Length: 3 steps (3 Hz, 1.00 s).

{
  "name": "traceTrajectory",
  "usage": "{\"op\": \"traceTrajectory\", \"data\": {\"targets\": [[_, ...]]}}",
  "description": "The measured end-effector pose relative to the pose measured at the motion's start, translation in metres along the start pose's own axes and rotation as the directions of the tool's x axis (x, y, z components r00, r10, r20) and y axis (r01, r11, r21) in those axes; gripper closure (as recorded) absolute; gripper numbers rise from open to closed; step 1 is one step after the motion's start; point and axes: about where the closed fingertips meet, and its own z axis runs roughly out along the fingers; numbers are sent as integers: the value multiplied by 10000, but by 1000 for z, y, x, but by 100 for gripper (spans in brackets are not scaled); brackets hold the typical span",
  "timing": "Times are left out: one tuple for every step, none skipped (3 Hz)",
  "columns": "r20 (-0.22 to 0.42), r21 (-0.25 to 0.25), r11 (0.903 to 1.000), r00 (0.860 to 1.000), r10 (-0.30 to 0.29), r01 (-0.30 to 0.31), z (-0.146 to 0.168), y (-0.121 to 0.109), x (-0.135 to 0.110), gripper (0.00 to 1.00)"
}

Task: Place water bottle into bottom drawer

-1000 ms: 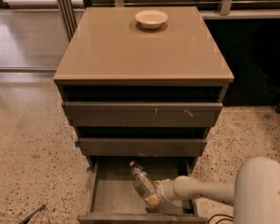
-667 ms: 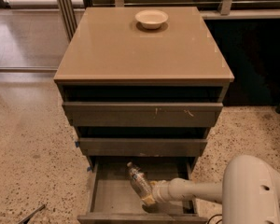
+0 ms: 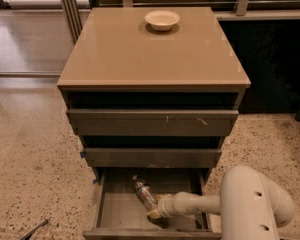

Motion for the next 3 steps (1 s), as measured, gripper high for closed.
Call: {"op": "traceTrajectory", "data": {"targets": [[0, 0, 10000, 10000, 0, 0, 0, 0, 0, 75], [0, -1, 10000, 10000, 0, 0, 0, 0, 0, 51], [0, -1, 10000, 10000, 0, 0, 0, 0, 0, 28]]}}
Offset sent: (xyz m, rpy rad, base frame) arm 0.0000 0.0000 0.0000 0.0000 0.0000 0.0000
